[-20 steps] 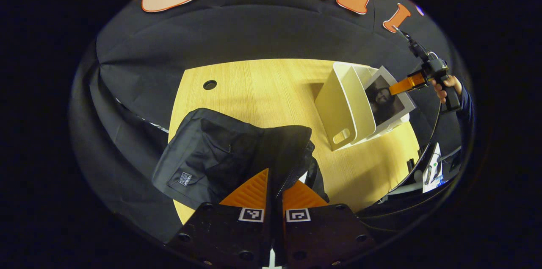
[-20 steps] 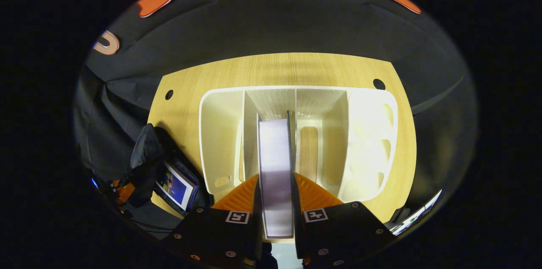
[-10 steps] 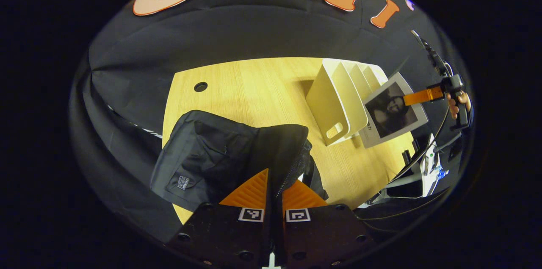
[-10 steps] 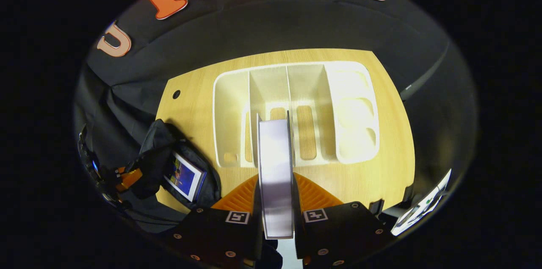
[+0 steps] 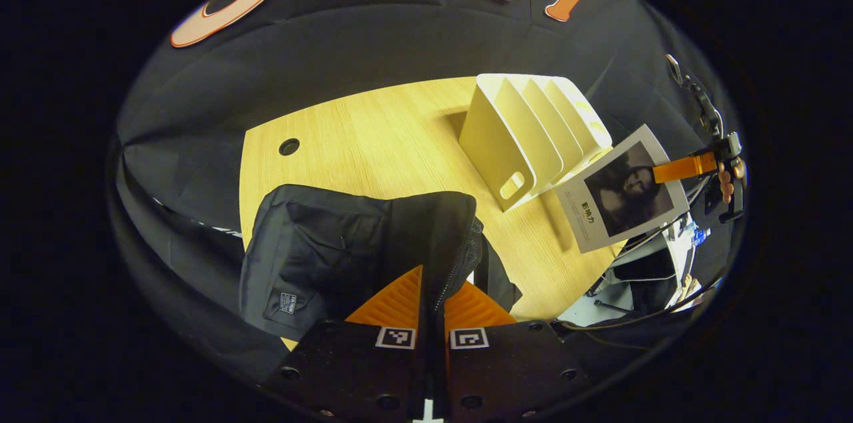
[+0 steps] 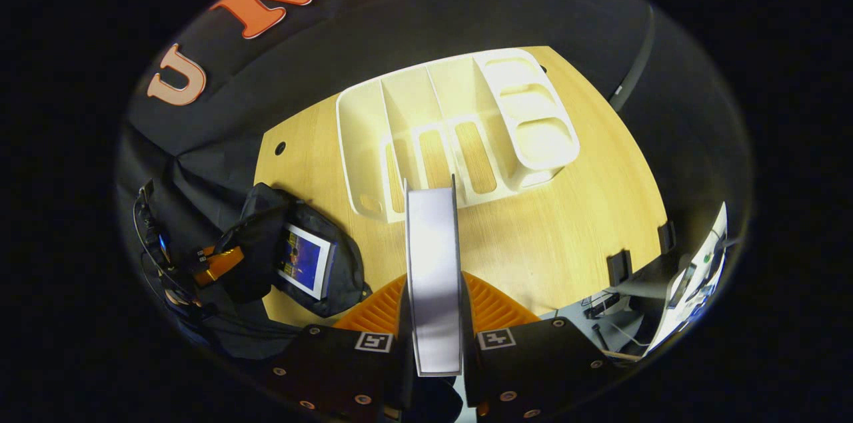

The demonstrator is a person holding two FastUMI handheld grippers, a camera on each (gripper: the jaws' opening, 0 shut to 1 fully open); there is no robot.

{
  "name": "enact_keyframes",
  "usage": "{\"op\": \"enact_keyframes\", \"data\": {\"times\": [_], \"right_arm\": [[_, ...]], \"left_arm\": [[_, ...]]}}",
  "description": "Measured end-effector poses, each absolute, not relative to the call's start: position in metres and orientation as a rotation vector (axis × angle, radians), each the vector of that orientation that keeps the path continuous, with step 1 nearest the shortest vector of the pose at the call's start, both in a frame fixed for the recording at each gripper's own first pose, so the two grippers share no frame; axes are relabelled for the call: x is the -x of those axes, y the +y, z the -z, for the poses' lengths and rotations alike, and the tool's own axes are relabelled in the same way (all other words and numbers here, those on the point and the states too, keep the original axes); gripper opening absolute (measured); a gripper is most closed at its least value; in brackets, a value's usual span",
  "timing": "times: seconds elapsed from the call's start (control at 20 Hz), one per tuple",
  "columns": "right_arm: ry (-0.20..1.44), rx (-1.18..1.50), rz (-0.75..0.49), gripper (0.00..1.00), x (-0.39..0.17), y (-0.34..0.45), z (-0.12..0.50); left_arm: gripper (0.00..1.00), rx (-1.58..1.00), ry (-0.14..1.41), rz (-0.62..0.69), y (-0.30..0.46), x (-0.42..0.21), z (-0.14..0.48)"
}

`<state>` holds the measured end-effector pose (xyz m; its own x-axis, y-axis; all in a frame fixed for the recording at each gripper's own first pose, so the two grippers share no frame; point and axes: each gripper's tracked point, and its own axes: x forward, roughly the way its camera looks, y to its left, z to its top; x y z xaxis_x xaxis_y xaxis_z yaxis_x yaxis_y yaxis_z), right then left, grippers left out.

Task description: Open the schoolbag, grab two books from the bookshelf and put them into the schoolbag.

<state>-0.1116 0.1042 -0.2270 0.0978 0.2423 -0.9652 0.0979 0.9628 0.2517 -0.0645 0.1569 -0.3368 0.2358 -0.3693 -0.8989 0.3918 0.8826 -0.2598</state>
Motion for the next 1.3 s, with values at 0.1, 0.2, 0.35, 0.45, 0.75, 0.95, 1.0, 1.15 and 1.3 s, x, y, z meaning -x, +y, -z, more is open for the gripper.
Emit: {"op": "enact_keyframes", "data": {"times": [0.1,0.2,0.35,0.45,0.75,0.95,1.0,1.15,1.3], "right_arm": [[1.464,-0.344,-0.094,0.31,0.126,0.117,0.221],[1.454,-0.410,-0.100,0.32,0.141,0.135,0.217],[1.446,-0.519,-0.141,0.31,0.161,0.167,0.209],[1.436,-0.596,-0.170,0.32,0.169,0.191,0.205],[1.355,-0.803,-0.240,0.31,0.166,0.252,0.205],[1.333,-0.971,-0.236,0.30,0.159,0.300,0.235],[1.331,-1.002,-0.247,0.29,0.159,0.312,0.239],[1.323,-1.033,-0.269,0.29,0.153,0.346,0.260],[1.297,-1.052,-0.291,0.30,0.146,0.378,0.274]], "left_arm": [[0.05,-0.030,1.219,0.543,0.159,0.065,0.336],[0.05,-0.031,1.215,0.562,0.160,0.065,0.334],[0.05,-0.038,1.205,0.592,0.164,0.066,0.334],[0.05,-0.037,1.196,0.603,0.165,0.065,0.330],[0.05,-0.020,1.168,0.609,0.174,0.061,0.318],[0.05,0.015,1.158,0.613,0.178,0.059,0.313],[0.05,0.013,1.155,0.622,0.179,0.060,0.311],[0.05,0.011,1.140,0.649,0.176,0.061,0.307],[0.05,0.013,1.131,0.666,0.172,0.061,0.306]]}}
